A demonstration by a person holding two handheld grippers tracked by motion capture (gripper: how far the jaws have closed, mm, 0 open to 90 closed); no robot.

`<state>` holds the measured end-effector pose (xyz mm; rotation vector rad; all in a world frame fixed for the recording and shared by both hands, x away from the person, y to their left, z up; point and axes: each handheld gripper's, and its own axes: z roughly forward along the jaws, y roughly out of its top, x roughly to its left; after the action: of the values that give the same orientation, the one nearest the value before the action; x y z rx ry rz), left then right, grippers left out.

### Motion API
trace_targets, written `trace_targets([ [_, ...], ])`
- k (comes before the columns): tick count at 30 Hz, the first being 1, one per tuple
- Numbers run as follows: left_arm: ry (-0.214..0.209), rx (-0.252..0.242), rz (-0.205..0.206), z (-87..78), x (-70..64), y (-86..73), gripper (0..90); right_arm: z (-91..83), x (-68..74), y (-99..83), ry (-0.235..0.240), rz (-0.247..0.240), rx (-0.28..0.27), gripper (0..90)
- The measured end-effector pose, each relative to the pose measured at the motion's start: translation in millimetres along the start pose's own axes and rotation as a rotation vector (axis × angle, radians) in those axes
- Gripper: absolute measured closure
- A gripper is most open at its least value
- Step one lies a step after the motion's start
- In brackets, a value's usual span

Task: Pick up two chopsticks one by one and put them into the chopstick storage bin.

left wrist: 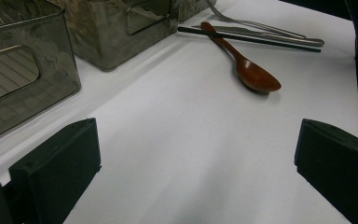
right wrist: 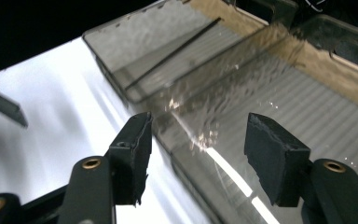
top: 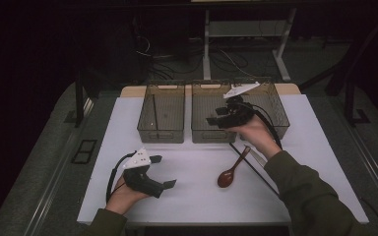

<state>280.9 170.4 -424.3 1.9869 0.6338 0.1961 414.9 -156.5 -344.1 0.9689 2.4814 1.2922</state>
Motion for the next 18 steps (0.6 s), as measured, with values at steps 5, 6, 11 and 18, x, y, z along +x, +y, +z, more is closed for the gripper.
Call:
trace_targets([
  [5, 0.004, -0.002, -0.004, 0.0, 0.6, -0.5, 0.0, -17.6, -4.9, -22.9, -0.012, 0.01, -0.006, 41.6],
  [6, 0.005, -0.001, -0.005, 0.0, 0.8, -0.7, 0.0, -21.1, -6.0, -27.5, -0.014, 0.013, -0.009, 41.8],
  [11, 0.005, 0.002, -0.007, 0.1, 1.1, -1.7, 0.0, -36.3, -8.5, -51.5, -0.016, 0.025, -0.014, 44.6],
  [18, 0.009, -0.001, -0.017, -0.2, 0.8, -2.7, 0.0, -55.6, -11.5, -86.9, -0.037, 0.066, 0.008, 47.2],
])
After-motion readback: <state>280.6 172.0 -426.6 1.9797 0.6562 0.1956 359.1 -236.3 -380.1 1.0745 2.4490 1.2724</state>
